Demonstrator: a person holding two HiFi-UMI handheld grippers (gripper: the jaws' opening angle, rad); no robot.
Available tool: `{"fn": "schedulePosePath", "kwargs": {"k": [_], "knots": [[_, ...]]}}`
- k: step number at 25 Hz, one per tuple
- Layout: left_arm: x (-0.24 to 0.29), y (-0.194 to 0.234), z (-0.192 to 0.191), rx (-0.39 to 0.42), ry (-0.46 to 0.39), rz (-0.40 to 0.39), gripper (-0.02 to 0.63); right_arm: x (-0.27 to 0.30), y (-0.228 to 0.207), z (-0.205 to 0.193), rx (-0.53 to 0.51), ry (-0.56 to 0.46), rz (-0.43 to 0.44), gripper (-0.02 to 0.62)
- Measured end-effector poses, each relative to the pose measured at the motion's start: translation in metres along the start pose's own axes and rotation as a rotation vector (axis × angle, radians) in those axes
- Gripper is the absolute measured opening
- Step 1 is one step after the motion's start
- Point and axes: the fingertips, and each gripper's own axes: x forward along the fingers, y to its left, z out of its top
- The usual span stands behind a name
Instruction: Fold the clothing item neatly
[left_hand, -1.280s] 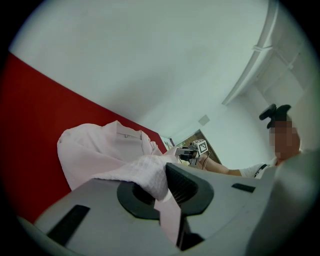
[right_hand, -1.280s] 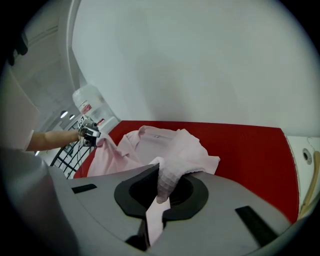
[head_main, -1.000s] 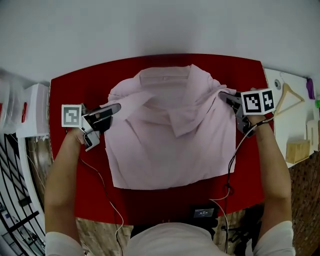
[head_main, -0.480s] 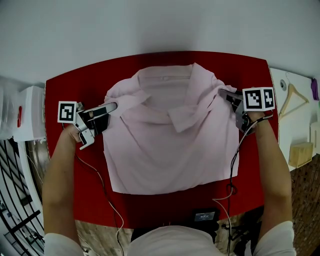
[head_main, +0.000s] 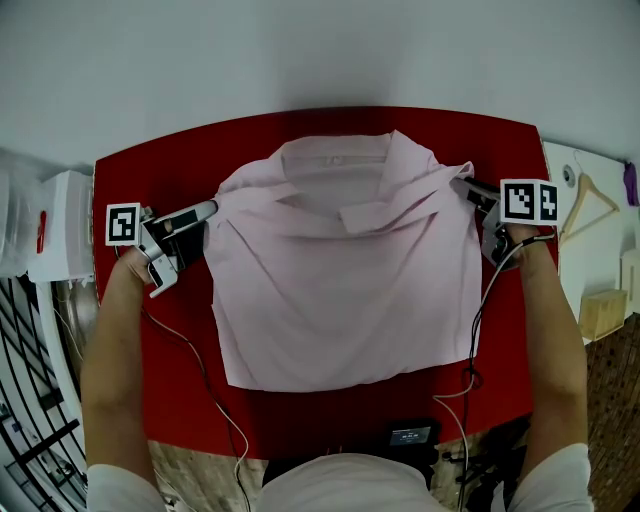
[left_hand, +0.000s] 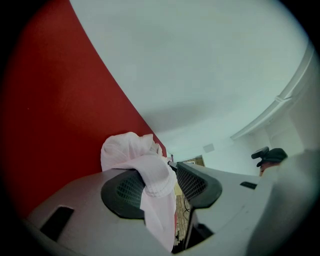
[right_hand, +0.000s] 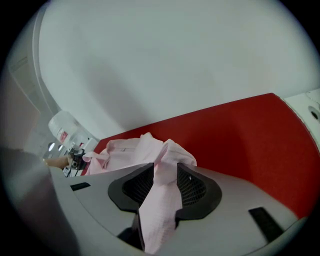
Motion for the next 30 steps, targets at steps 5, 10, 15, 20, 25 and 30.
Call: {"fn": "schedulePosePath", "kwargs": {"k": [5,10,15,20,25,30], "knots": [[-0.01,0.007,0.009,-0.008,-0.032,0.046,0.176,0.004,-0.013,-0.014,-0.047,0.048,-0.081,0.125],[-0.007,0.007,0.015,-0.027,-0.009,0.067,0.176,0.011,-0.021,-0.022,-0.071,0.066,-0.141,0.126],[0.0,0.002,0.013,-0.032,0.047,0.067,0.239,0.013,-0.02,-0.023,-0.095,0.067,-0.149,0.126],[0.009,0.002,0.007,0.097,0.085,0.079,0.334,0.013,-0.021,-0.023,-0.097,0.068,-0.148,0.126],[0.011,-0.007,0.016,0.261,0.008,0.038,0.333,0.012,-0.021,-0.023,-0.096,0.056,-0.147,0.126],[0.011,-0.008,0.021,0.398,-0.042,0.07,0.333,0.012,-0.019,-0.022,-0.101,0.047,-0.149,0.126]]}}
